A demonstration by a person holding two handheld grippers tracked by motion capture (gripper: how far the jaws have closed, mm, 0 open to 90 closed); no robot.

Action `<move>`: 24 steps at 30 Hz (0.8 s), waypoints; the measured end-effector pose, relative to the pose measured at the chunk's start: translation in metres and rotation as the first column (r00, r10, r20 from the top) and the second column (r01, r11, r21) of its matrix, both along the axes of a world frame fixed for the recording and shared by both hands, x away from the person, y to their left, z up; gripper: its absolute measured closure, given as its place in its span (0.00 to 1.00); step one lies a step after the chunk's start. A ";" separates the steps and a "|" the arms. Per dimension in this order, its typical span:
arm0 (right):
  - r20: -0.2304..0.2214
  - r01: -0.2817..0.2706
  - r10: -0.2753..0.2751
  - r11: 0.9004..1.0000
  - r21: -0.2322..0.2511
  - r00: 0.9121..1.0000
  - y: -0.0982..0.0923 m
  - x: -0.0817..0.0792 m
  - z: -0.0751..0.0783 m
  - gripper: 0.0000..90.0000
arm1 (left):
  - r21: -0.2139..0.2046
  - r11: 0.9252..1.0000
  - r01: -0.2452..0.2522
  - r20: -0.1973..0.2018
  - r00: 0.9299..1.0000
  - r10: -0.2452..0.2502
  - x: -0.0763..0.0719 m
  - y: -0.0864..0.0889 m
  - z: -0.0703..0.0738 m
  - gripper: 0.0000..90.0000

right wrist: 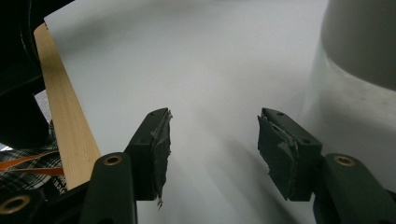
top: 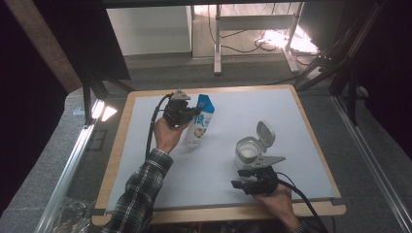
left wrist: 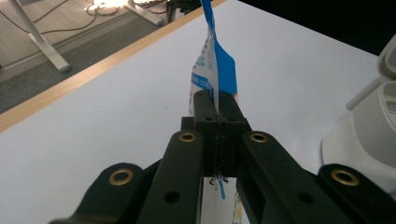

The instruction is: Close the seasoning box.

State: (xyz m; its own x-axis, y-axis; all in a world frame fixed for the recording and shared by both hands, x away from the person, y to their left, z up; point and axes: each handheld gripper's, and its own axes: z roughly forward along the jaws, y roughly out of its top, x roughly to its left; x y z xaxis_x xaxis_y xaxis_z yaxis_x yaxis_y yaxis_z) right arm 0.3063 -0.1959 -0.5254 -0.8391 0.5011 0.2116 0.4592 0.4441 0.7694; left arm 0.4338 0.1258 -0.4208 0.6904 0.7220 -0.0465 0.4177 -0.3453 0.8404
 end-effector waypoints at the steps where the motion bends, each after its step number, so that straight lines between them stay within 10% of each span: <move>1: -0.003 0.003 -0.003 1.000 0.000 1.000 -0.001 0.000 0.000 0.49 | 0.004 1.000 0.000 -0.001 1.000 0.000 0.000 0.001 -0.001 0.99; 24: -0.019 0.038 -0.038 0.999 -0.010 0.999 -0.021 -0.002 0.000 0.49 | 0.038 0.999 0.022 -0.099 0.995 -0.018 -0.023 0.032 -0.001 0.94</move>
State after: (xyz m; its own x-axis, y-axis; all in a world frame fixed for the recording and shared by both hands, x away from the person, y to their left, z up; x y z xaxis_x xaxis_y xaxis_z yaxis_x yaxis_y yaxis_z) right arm 0.3045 -0.2171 -0.5254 -0.8151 0.5347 0.2228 0.4909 0.4334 0.7558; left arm 0.4110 0.1574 -0.4219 0.6985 0.7104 -0.0868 0.4901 -0.3864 0.7813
